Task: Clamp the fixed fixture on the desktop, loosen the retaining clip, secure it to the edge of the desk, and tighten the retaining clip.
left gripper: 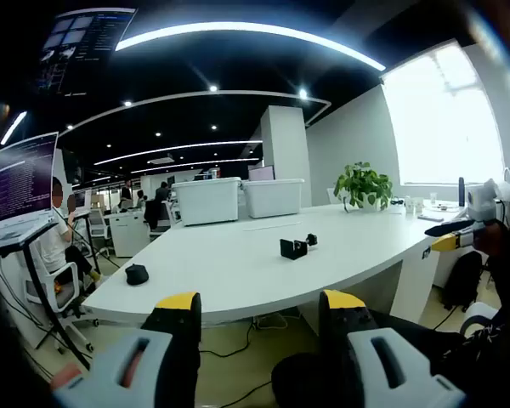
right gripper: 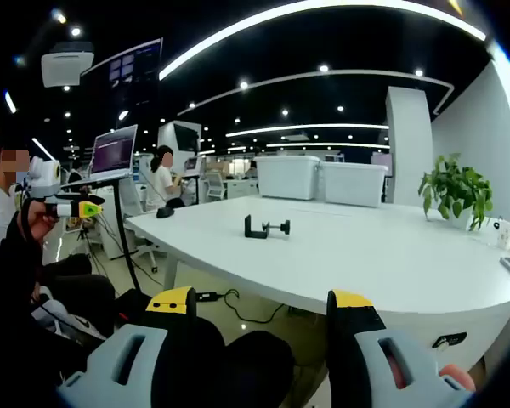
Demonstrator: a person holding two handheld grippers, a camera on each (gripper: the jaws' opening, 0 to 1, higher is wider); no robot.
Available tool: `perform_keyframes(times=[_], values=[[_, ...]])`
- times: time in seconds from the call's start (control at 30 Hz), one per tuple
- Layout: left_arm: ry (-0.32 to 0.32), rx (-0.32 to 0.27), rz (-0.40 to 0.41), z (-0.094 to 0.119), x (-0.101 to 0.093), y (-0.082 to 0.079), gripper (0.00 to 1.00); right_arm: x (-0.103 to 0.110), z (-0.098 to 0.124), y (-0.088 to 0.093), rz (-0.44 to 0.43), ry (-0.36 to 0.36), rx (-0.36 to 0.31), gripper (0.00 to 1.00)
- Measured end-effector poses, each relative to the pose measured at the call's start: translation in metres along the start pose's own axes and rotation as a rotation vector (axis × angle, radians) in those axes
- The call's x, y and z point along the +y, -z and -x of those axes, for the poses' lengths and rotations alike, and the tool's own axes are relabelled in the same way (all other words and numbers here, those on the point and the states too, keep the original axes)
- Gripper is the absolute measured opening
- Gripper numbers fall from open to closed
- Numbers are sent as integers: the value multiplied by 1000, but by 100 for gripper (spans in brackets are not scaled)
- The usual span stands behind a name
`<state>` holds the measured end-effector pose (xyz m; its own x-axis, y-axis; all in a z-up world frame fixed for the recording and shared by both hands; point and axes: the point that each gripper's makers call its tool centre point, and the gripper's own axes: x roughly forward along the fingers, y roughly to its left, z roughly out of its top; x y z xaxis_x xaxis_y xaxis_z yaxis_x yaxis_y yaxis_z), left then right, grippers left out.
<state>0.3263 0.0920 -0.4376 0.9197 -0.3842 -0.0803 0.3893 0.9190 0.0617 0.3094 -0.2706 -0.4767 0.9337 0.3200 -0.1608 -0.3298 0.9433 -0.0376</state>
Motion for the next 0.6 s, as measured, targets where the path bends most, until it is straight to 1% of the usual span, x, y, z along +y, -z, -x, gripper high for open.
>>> perform_keyframes(times=[0.13,0.33,0.6], values=[[20,8,-2,-7,-4,3,56,-6,3,4,-9,21,7,59],[43,4,-4,-18,-8,2,56,-10,7,4,-10,42,7,59],[49,8,-6,-22,-8,6,54,-16,8,4,-15,63,7,58]])
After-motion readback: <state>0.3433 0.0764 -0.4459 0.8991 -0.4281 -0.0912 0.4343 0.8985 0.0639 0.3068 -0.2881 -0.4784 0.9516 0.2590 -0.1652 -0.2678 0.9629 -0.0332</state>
